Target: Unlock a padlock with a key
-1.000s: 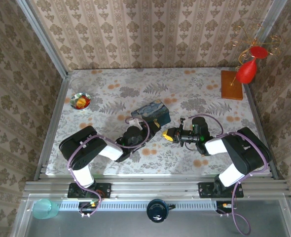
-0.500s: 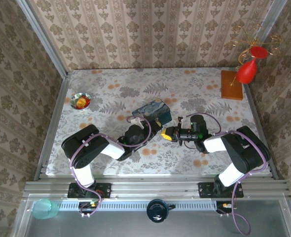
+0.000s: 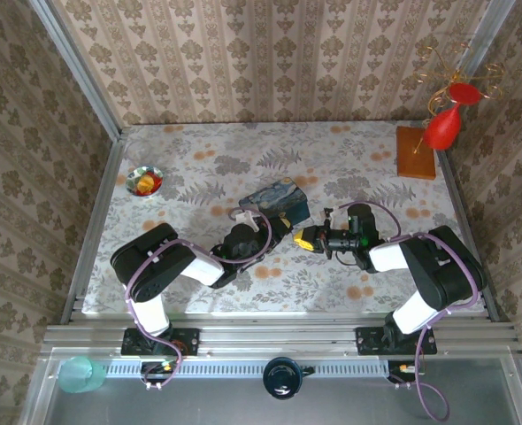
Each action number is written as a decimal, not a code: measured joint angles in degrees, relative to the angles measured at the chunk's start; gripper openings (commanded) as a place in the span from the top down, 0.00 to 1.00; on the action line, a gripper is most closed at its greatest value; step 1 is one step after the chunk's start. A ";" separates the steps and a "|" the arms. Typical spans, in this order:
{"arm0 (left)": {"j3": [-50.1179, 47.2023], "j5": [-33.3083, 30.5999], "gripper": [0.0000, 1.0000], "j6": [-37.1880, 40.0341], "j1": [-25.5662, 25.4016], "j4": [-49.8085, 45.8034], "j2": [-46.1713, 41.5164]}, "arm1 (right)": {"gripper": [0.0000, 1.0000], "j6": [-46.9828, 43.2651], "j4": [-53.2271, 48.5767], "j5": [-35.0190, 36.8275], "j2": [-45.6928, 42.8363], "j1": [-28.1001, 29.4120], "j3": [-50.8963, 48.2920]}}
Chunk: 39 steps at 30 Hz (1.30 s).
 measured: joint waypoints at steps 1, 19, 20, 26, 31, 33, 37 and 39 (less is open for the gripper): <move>0.00 0.02 1.00 -0.02 0.00 0.00 0.00 | 1.00 -0.02 -0.04 0.00 0.00 -0.20 0.00; 0.09 4.79 1.00 -0.02 -2.16 0.59 0.00 | 1.00 0.50 -1.40 8.85 -0.76 -0.66 0.02; 0.09 4.63 1.00 -0.04 -2.56 0.48 0.00 | 1.00 0.59 -1.57 8.94 -1.03 -0.44 -0.07; 0.04 4.79 1.00 -0.15 -2.49 0.76 -0.02 | 1.00 1.42 -1.49 10.91 -2.67 1.01 -0.79; -0.15 6.14 1.00 1.25 -2.27 -0.42 -0.96 | 0.88 -4.61 -12.24 14.80 -11.02 1.29 -0.98; -0.20 7.19 1.00 2.08 -1.16 -0.96 -0.98 | 0.78 -8.72 -18.53 16.72 -15.10 1.29 -0.15; -0.17 7.85 1.00 3.69 1.46 -2.21 -0.57 | 0.71 -16.83 -30.64 20.22 -20.31 1.29 2.62; -0.09 7.89 1.00 4.66 2.21 -3.30 -0.24 | 0.69 -20.57 -35.63 21.33 -20.81 1.31 3.93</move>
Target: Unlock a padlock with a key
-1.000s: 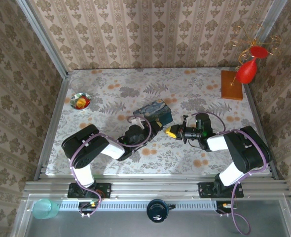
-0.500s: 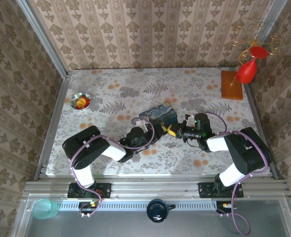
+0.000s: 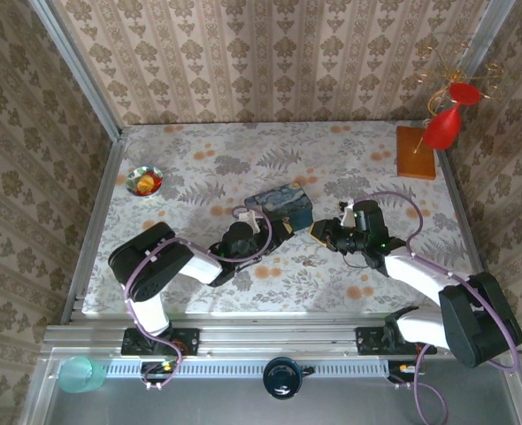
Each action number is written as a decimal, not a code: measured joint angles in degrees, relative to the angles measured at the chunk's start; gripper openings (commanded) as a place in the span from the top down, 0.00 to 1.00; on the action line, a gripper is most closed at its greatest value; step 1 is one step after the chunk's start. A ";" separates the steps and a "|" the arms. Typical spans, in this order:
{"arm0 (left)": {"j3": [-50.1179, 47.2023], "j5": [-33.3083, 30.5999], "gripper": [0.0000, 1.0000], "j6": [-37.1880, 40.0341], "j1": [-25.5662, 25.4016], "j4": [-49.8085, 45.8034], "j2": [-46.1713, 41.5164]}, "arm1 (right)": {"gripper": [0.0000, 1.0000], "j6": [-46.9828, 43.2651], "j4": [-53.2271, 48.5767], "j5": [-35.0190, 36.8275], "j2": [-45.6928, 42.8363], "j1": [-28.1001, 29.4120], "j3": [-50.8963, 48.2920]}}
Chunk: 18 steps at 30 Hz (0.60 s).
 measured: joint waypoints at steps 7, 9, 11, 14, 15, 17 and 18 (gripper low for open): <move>1.51 0.02 0.99 4.74 0.42 -9.27 0.00 | 0.63 -10.58 -15.98 6.86 0.37 3.19 2.16; 1.75 -0.04 0.98 6.45 0.44 -13.22 -0.63 | 0.61 -12.31 -19.76 9.44 1.14 4.79 3.06; 1.75 -0.22 0.96 7.91 0.46 -16.46 -1.40 | 0.61 -13.35 -22.05 11.72 2.19 6.38 4.07; 1.75 -0.37 0.93 9.64 0.46 -18.73 -2.40 | 0.61 -13.90 -23.98 13.97 4.50 8.87 5.77; 1.77 -0.39 0.92 10.12 0.46 -19.21 -2.62 | 0.61 -13.94 -24.26 14.62 5.60 9.68 6.43; 1.77 -0.39 0.89 10.73 0.46 -19.65 -2.73 | 0.62 -13.94 -24.85 15.50 7.67 11.04 7.82; 1.75 -0.37 0.87 10.93 0.48 -19.76 -2.73 | 0.63 -13.92 -25.20 16.13 8.74 11.74 8.59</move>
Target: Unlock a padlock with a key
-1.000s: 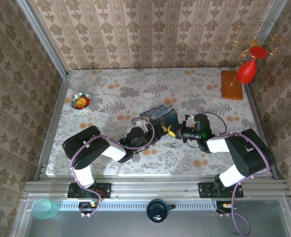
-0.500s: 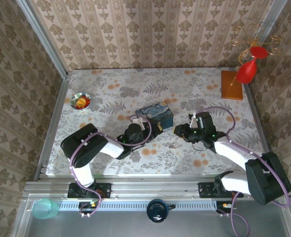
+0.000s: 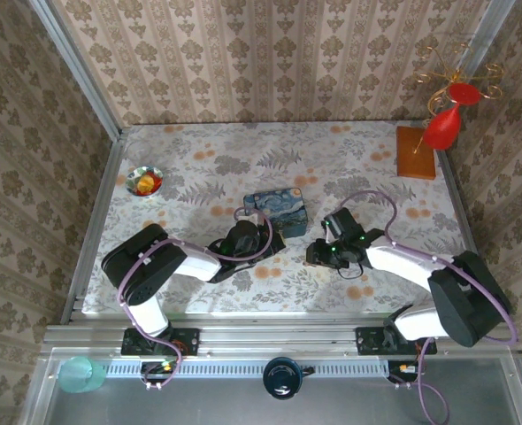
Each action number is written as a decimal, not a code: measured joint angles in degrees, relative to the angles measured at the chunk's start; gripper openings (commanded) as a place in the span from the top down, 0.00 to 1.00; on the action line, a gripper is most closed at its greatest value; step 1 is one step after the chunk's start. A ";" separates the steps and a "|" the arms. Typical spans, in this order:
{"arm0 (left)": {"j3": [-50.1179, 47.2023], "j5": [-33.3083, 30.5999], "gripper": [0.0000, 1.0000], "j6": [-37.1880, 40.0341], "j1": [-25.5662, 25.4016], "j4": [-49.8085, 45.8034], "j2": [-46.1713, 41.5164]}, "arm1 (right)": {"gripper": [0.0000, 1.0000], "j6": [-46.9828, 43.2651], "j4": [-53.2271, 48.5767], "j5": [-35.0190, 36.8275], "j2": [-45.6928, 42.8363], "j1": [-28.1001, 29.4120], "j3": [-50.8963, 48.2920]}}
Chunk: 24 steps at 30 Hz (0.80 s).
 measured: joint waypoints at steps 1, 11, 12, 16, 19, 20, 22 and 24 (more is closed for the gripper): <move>-0.02 0.00 0.85 0.15 -0.02 -0.09 0.00 | 0.63 -0.02 -0.20 0.37 0.76 0.50 0.59; -2.73 -0.31 0.71 1.81 0.07 -0.22 -1.75 | 0.65 0.07 -1.77 4.13 5.79 4.02 3.72; -2.99 -0.31 0.70 1.97 0.20 -0.22 -2.10 | 0.66 0.07 -1.81 4.39 6.16 4.28 3.72; -3.50 -0.50 0.67 2.71 0.26 -0.17 -3.04 | 0.75 0.31 -2.19 5.29 7.23 5.18 4.79; -4.48 -0.72 0.65 3.56 0.31 -0.11 -3.56 | 0.87 0.35 -2.67 6.10 8.09 5.51 5.40; -4.92 -0.85 0.64 3.93 0.31 -0.11 -3.78 | 0.91 0.35 -2.58 6.01 8.15 5.51 5.40; -6.32 -1.14 0.64 4.98 0.31 0.31 -4.48 | 0.98 0.42 -1.62 5.09 8.24 5.64 5.70; -7.85 -1.46 0.64 6.12 0.33 0.81 -5.44 | 1.00 0.81 -1.01 4.20 8.24 5.77 5.77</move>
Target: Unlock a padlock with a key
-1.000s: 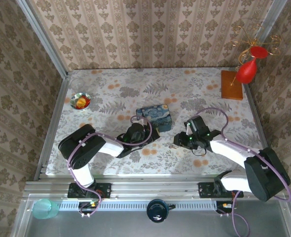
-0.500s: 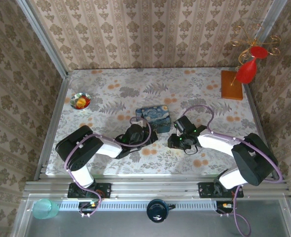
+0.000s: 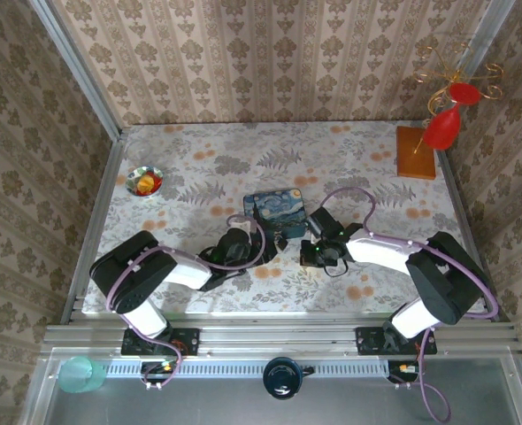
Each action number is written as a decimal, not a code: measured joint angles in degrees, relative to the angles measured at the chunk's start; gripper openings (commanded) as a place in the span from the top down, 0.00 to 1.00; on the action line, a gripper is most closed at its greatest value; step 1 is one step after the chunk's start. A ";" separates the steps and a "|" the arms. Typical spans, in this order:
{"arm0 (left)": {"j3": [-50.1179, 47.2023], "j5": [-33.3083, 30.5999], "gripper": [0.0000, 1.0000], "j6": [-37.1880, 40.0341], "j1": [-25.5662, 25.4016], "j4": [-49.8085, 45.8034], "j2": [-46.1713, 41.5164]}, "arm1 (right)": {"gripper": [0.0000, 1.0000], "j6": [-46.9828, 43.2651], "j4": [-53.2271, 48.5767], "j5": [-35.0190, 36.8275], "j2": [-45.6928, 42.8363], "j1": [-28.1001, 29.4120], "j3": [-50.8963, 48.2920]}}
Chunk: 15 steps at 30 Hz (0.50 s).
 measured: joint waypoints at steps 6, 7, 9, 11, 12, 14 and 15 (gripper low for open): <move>-2.97 -0.07 0.63 6.71 0.39 1.11 -4.09 | 1.00 0.15 -0.24 -1.97 -4.63 0.00 -0.02; -3.15 -0.02 0.62 8.37 0.37 1.38 -5.09 | 1.00 0.39 -0.24 -2.47 -6.84 -0.02 -0.02; -3.34 0.17 0.61 11.87 0.24 2.19 -7.39 | 1.00 1.27 -0.20 -3.32 -11.50 -0.22 -0.02; -3.67 0.37 0.60 16.55 -0.35 3.39 -10.49 | 1.00 2.21 -0.11 -4.15 -15.54 -0.55 0.00; -3.76 0.42 0.60 19.37 -1.07 3.87 -12.31 | 1.00 3.04 -0.07 -4.52 -17.73 -0.74 0.02; -3.76 0.63 0.60 24.39 -2.75 4.09 -15.32 | 1.00 4.52 0.02 -4.83 -20.76 -1.05 0.02; -3.76 0.87 0.60 27.41 -3.80 4.28 -16.98 | 1.00 5.60 0.17 -5.03 -22.29 -1.16 0.02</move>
